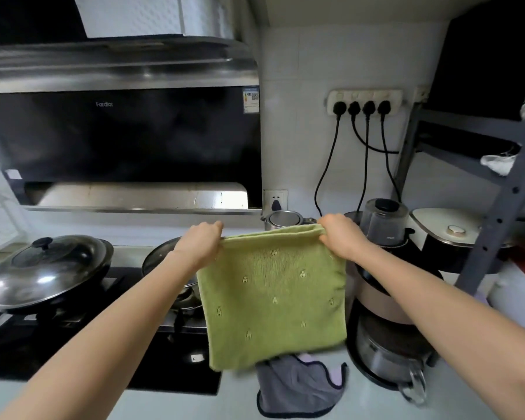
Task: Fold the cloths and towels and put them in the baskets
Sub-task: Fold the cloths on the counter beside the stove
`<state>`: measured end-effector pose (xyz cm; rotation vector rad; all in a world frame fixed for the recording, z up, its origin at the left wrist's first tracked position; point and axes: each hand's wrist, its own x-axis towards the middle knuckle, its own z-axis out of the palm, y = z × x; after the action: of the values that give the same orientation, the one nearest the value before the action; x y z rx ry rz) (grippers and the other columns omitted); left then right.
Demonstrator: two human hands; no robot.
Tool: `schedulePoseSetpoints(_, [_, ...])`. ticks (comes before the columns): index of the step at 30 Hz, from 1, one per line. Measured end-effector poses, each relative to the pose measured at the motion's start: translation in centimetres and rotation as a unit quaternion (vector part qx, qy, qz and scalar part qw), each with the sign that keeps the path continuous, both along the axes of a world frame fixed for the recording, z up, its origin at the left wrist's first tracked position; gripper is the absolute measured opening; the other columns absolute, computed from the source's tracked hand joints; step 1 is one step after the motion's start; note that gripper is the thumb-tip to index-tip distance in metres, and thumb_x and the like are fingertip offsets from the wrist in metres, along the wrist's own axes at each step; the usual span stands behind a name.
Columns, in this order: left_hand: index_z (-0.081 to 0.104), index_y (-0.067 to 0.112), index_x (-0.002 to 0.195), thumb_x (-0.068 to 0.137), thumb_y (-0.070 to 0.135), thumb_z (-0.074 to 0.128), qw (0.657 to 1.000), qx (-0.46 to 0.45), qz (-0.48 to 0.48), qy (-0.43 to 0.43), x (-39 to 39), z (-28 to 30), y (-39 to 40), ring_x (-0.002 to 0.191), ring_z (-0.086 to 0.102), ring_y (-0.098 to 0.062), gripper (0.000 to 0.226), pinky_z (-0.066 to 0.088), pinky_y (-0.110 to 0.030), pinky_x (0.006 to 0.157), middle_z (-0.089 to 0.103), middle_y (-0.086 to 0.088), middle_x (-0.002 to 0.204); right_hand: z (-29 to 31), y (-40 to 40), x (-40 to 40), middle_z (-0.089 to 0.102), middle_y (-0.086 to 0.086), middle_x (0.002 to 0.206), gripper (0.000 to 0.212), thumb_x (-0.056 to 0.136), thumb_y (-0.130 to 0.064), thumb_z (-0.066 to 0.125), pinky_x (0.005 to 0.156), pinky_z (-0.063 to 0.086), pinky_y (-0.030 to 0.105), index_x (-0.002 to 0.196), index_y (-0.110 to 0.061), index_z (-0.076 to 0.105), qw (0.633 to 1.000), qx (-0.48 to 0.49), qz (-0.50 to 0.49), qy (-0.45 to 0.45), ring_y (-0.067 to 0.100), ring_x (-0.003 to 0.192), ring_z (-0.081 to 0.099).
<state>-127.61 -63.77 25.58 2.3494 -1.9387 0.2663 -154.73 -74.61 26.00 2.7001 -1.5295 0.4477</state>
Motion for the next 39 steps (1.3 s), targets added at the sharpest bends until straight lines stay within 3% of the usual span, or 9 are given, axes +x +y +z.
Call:
schedulePoseSetpoints(7, [0.057, 0.013, 0.098, 0.083, 0.012, 0.056, 0.999, 0.003, -0.036, 0.013, -0.8, 0.3, 2.6, 0.083, 0.057, -0.026, 0.015, 0.047, -0.034, 0.069, 0.064, -0.005, 0.094, -0.1, 3.4, -3.0, 0.065, 0.010, 0.090, 0.007, 0.085, -0.016, 0.056, 0.062, 0.037, 0.032, 0.092, -0.018, 0.056, 0.992, -0.079, 0.045, 0.085, 0.034, 0.089, 0.061])
schedulePoseSetpoints(13, [0.065, 0.019, 0.101, 0.078, 0.022, 0.063, 0.967, 0.242, -0.068, 0.053, -2.9, -4.2, 8.3, 0.088, 0.061, -0.021, 0.024, 0.041, -0.023, 0.068, 0.064, -0.003, 0.098, -5.7, 7.4, -4.2, 0.067, 0.011, 0.082, 0.008, 0.078, -0.022, 0.062, 0.066, 0.048, 0.033, 0.076, -0.014, 0.063, 0.955, 0.081, 0.136, 0.250, 0.030, 0.083, 0.062])
schedulePoseSetpoints(16, [0.061, 0.017, 0.078, 0.075, 0.023, 0.064, 0.914, 0.386, -0.024, 0.123, -4.3, -9.3, 10.9, 0.075, 0.070, -0.020, 0.008, 0.048, -0.022, 0.059, 0.064, -0.003, 0.079, -10.1, 9.3, -4.2, 0.058, 0.012, 0.072, 0.021, 0.080, -0.020, 0.066, 0.059, 0.037, 0.029, 0.066, -0.011, 0.052, 0.915, 0.201, 0.152, 0.315, 0.027, 0.076, 0.056])
schedulePoseSetpoints(21, [0.065, 0.011, 0.102, 0.082, 0.025, 0.069, 0.842, 0.504, 0.006, 0.191, -6.1, -15.9, 13.8, 0.093, 0.071, -0.024, 0.025, 0.053, -0.030, 0.081, 0.067, -0.004, 0.095, -15.5, 12.0, -4.3, 0.049, -0.005, 0.040, 0.041, 0.080, -0.013, 0.074, 0.046, 0.039, 0.023, 0.059, -0.017, 0.039, 0.849, 0.368, 0.115, 0.362, 0.019, 0.049, 0.051])
schedulePoseSetpoints(25, [0.061, 0.008, 0.118, 0.085, 0.032, 0.068, 0.814, 0.523, 0.038, 0.250, -6.6, -17.3, 14.2, 0.099, 0.069, -0.028, 0.042, 0.053, -0.028, 0.087, 0.067, -0.008, 0.115, -17.1, 12.2, -4.8, 0.058, 0.018, 0.087, 0.021, 0.081, 0.004, 0.069, 0.041, 0.052, 0.024, 0.086, 0.000, 0.049, 0.808, 0.488, 0.051, 0.325, 0.017, 0.045, 0.062])
schedulePoseSetpoints(29, [0.059, 0.008, 0.121, 0.089, 0.034, 0.063, 0.806, 0.520, 0.045, 0.281, -6.1, -18.6, 14.1, 0.100, 0.069, -0.030, 0.042, 0.053, -0.024, 0.076, 0.062, -0.010, 0.122, -17.8, 11.9, -4.9, 0.049, 0.022, 0.117, 0.029, 0.084, 0.003, 0.065, 0.053, 0.057, 0.035, 0.105, -0.003, 0.047, 0.808, 0.497, 0.038, 0.314, 0.028, 0.066, 0.064])
schedulePoseSetpoints(33, [0.064, 0.008, 0.099, 0.087, 0.035, 0.067, 0.834, 0.419, 0.060, 0.355, -4.6, -18.9, 12.5, 0.097, 0.067, -0.032, 0.029, 0.059, -0.034, 0.075, 0.055, -0.005, 0.102, -17.4, 10.8, -5.1, 0.042, 0.020, 0.117, 0.034, 0.088, -0.002, 0.057, 0.041, 0.053, 0.034, 0.121, 0.001, 0.049, 0.833, 0.467, 0.013, 0.297, 0.043, 0.090, 0.066])
schedulePoseSetpoints(36, [0.064, 0.010, 0.092, 0.089, 0.033, 0.066, 0.845, 0.365, 0.063, 0.385, -4.2, -18.0, 11.0, 0.091, 0.066, -0.026, 0.023, 0.059, -0.027, 0.066, 0.052, 0.001, 0.089, -17.4, 9.6, -4.8, 0.043, 0.029, 0.126, 0.031, 0.089, 0.002, 0.046, 0.031, 0.048, 0.033, 0.120, 0.006, 0.047, 0.854, 0.432, 0.004, 0.290, 0.044, 0.077, 0.066])
schedulePoseSetpoints(39, [0.066, 0.008, 0.095, 0.092, 0.034, 0.061, 0.870, 0.339, 0.053, 0.355, -3.8, -17.9, 9.6, 0.079, 0.064, -0.019, 0.027, 0.056, -0.022, 0.059, 0.055, 0.002, 0.086, -17.6, 8.3, -4.2, 0.052, 0.029, 0.124, 0.030, 0.088, 0.006, 0.047, 0.050, 0.053, 0.037, 0.118, 0.007, 0.053, 0.877, 0.393, -0.019, 0.275, 0.042, 0.092, 0.066])
